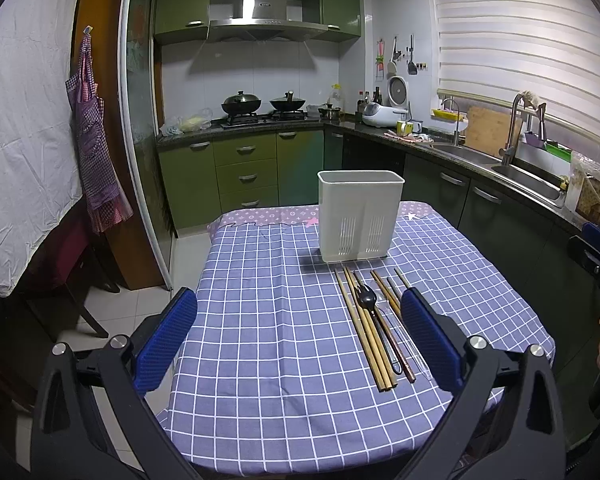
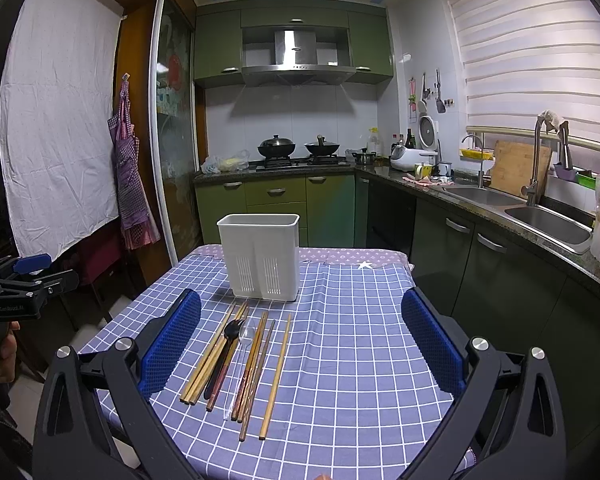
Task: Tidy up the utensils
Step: 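Lower the left tool onto the black fork and close its fingers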
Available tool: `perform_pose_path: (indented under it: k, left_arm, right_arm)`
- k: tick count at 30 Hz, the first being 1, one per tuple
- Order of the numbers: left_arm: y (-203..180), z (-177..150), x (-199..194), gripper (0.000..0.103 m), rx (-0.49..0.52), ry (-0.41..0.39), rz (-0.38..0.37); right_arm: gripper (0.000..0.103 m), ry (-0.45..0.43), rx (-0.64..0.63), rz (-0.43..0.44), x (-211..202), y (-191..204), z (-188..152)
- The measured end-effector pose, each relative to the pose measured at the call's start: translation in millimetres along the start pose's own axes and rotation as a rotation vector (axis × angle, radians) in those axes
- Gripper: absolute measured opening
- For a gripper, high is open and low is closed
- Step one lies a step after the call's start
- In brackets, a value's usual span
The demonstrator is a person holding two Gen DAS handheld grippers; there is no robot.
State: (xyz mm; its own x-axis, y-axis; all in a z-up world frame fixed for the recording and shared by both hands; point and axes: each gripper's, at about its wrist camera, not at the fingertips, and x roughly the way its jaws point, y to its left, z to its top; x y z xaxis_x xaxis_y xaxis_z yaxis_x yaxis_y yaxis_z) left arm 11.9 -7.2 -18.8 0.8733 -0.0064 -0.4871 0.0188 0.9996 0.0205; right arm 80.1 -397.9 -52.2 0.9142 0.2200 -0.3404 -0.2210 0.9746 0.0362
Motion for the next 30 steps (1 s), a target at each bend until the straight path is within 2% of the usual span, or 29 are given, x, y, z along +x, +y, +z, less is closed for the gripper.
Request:
perform_pose_path:
  k: [10,13,20,23,25,27,28,30]
  left_arm:
    - [-1,-1,3,0.097,0.002,0.011,-0.002]
    - [-3,5,18,0.097,0.002,0.065,-0.057]
    - [-25,23,107,0.097,-0.006,0.364,-0.174]
    - [-44,20,152,0.097,-0.012,0.505,-0.215]
    - [-57,15,179,0.097,-0.019,0.595,-0.23]
    - [-68,9,203,0.089,-0.032,0.673,-0.235]
    - [-73,6,214,0.081,-0.04,0.711,-0.231]
    - [-79,2,229,0.077,-0.065,0.765,-0.233]
  right_arm:
    - [0.099,0.009,0.004,0.002,4,-2,-3]
    - [0.099,0.073,0.005,-0.001,14,-6,-1]
    - [0.099,0.339,-0.008,-0.051,80,-44,0]
    - [0.099,0.43,-0.028,-0.065,111,-56,-4]
    - [0.099,0.501,-0.02,-0.041,131,-63,-8]
    - [0.098,0.573,-0.012,-0.007,151,-67,-13]
    - [0.097,0.607,-0.004,0.001,161,-70,-16]
    - [0.092,0.66,0.007,0.026,177,-72,-21]
